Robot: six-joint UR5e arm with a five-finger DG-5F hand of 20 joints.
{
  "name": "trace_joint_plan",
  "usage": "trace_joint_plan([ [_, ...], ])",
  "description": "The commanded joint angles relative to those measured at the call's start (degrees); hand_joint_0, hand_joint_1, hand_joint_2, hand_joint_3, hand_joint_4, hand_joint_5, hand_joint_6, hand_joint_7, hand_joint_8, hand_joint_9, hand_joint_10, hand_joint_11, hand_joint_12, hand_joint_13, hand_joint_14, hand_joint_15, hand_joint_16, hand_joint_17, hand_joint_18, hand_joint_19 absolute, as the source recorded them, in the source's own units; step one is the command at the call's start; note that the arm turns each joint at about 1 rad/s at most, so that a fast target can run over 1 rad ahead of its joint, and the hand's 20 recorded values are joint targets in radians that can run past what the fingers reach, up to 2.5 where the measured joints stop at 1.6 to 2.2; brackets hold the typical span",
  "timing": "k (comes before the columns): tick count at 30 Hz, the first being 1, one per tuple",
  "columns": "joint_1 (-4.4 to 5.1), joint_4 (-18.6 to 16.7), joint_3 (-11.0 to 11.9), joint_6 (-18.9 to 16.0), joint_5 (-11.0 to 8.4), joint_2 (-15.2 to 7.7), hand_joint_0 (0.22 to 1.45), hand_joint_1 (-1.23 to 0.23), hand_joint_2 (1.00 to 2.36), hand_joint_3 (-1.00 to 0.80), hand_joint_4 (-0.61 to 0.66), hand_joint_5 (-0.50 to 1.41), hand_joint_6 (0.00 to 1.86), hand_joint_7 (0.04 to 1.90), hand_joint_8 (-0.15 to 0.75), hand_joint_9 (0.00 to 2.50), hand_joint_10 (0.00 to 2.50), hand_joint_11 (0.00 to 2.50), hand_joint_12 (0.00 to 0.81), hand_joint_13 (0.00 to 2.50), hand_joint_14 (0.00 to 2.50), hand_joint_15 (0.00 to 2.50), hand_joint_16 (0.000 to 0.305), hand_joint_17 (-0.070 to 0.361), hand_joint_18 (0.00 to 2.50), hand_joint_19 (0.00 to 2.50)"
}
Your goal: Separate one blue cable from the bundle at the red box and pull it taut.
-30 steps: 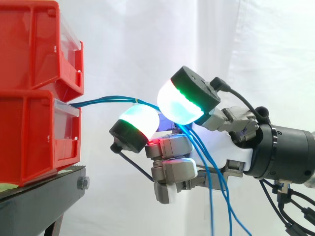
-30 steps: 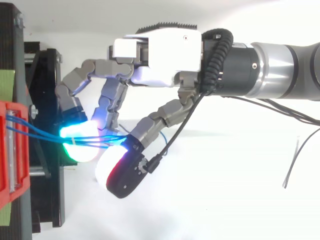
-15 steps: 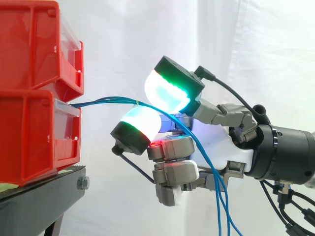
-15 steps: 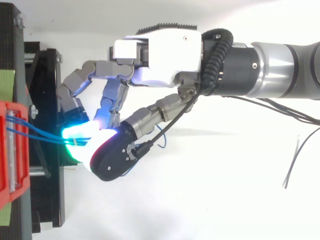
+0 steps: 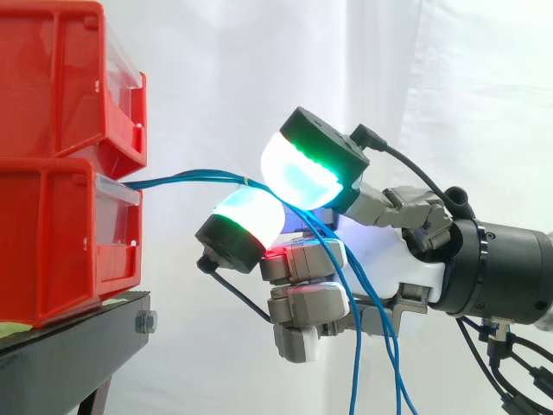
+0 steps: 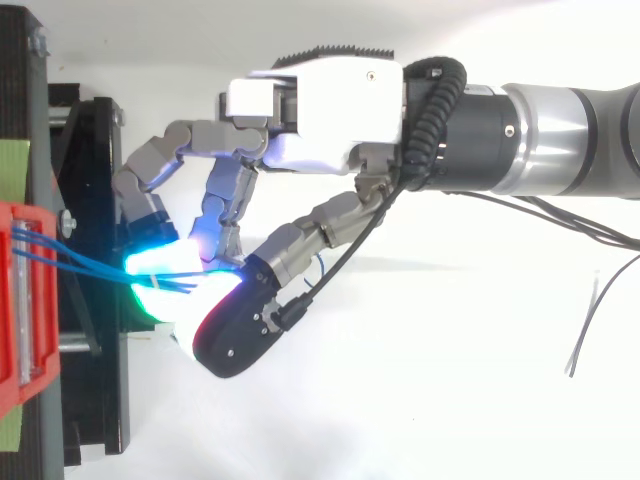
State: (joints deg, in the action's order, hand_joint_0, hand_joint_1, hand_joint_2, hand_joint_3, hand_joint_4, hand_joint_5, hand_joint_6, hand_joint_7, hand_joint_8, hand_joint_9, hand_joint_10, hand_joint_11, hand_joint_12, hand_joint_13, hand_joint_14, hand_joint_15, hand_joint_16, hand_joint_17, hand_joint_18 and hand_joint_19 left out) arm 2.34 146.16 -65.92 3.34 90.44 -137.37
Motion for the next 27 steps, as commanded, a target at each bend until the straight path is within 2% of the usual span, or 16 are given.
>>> trace_joint_plan([
  [1, 0.03, 0.0, 0.0, 0.0, 0.0, 0.0, 0.72, -0.96, 1.0, -0.5, 0.13, -0.15, 0.92, 1.37, 0.351, 1.12, 0.0, 1.76, 0.418, 1.21, 0.03, 1.24, 0.052, 0.118, 1.06, 0.68],
  [5, -0.05, 0.0, 0.0, 0.0, 0.0, 0.0, 0.62, -0.97, 1.0, -0.5, 0.15, -0.15, 0.92, 1.29, 0.352, 1.14, 0.01, 1.76, 0.423, 1.21, 0.03, 1.24, 0.052, 0.118, 1.06, 0.72],
  [8, -0.14, 0.0, 0.0, 0.0, 0.0, 0.0, 0.51, -0.9, 1.0, -0.5, 0.18, -0.15, 0.9, 1.28, 0.381, 1.17, 0.0, 1.76, 0.456, 1.24, 0.03, 1.24, 0.057, 0.128, 1.1, 0.73],
  [11, -0.14, 0.0, 0.0, 0.0, 0.0, 0.0, 0.47, -0.8, 1.0, -0.5, 0.19, -0.15, 0.9, 1.23, 0.398, 1.18, 0.01, 1.74, 0.469, 1.26, 0.02, 1.23, 0.06, 0.135, 1.13, 0.73],
  [16, -0.14, 0.0, 0.1, 0.0, 0.0, 0.0, 0.51, -0.6, 1.0, -0.5, 0.18, -0.15, 0.89, 1.19, 0.384, 1.2, 0.0, 1.7, 0.451, 1.26, 0.02, 1.25, 0.058, 0.13, 1.13, 0.75],
  [19, -0.05, -0.1, 0.1, 0.0, 0.0, 0.0, 0.58, -0.52, 1.0, -0.5, 0.14, -0.15, 0.87, 1.24, 0.352, 1.19, 0.01, 1.71, 0.425, 1.25, 0.03, 1.26, 0.054, 0.121, 1.09, 0.79],
  [24, -0.14, -0.1, 0.1, 0.0, 0.0, 0.0, 0.63, -0.58, 1.0, -0.5, 0.09, -0.15, 0.87, 1.27, 0.339, 1.19, 0.0, 1.72, 0.413, 1.25, 0.03, 1.28, 0.053, 0.119, 1.08, 0.81],
  [27, -0.14, -0.1, 0.1, 0.0, 0.0, 0.0, 0.64, -0.67, 1.01, -0.4, 0.09, -0.15, 0.87, 1.3, 0.341, 1.18, 0.01, 1.73, 0.413, 1.25, 0.03, 1.28, 0.053, 0.12, 1.08, 0.8],
])
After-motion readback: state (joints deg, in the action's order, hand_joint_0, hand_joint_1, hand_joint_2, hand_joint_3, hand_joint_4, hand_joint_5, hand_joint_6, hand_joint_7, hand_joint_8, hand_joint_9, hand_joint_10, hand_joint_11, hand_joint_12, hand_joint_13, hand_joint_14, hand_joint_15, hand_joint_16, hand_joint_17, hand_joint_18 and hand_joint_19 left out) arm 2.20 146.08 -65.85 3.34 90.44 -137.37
